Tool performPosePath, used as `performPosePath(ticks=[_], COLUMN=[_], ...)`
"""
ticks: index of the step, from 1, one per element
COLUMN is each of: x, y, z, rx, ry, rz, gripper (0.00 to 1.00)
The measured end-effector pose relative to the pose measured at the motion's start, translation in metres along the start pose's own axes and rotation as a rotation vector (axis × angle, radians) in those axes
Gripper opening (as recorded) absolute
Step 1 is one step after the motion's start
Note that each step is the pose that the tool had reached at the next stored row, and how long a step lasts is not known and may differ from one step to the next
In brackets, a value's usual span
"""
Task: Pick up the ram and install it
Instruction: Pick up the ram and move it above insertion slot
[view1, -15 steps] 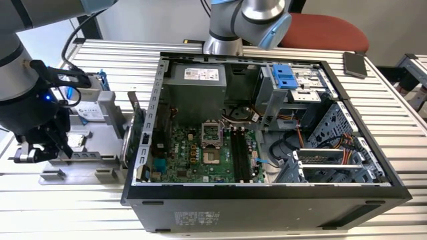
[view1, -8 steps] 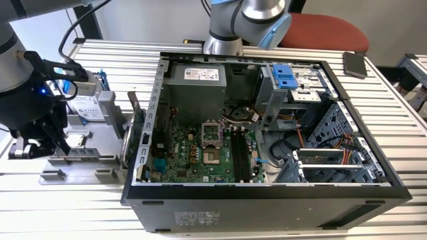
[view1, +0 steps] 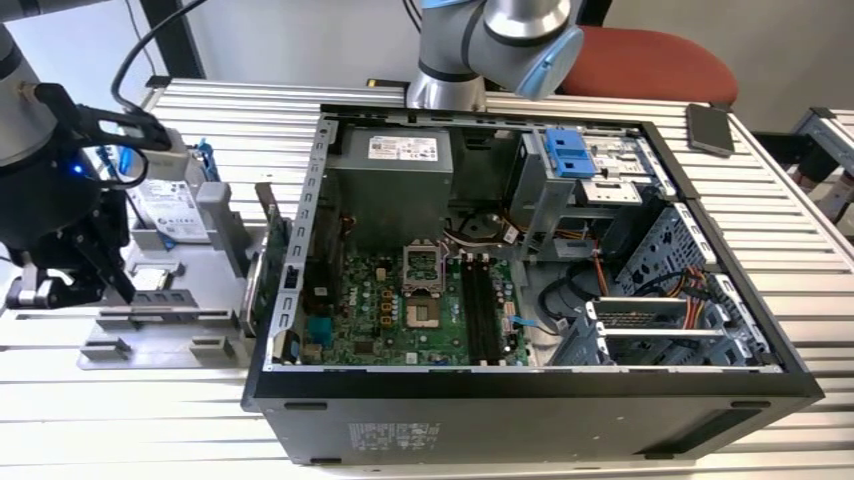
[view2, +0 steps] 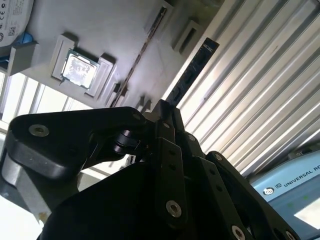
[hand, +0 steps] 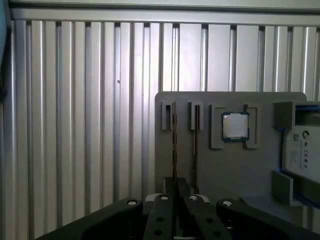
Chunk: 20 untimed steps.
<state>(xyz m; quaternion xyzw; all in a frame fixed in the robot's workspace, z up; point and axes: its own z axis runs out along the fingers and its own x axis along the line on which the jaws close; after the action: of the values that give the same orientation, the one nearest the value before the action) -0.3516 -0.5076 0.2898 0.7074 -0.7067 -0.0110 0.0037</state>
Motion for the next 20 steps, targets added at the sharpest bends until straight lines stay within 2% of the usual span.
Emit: performPosePath(ticks=[11,20], x=[0.0,-0.0002], y=[0.0001,0.0004], z=[-0.003,-0.019], rx=[-0.0005,0.0], ry=[0.001,0.0006], rz=[0.0,0.0], gripper=[0.0,0.0])
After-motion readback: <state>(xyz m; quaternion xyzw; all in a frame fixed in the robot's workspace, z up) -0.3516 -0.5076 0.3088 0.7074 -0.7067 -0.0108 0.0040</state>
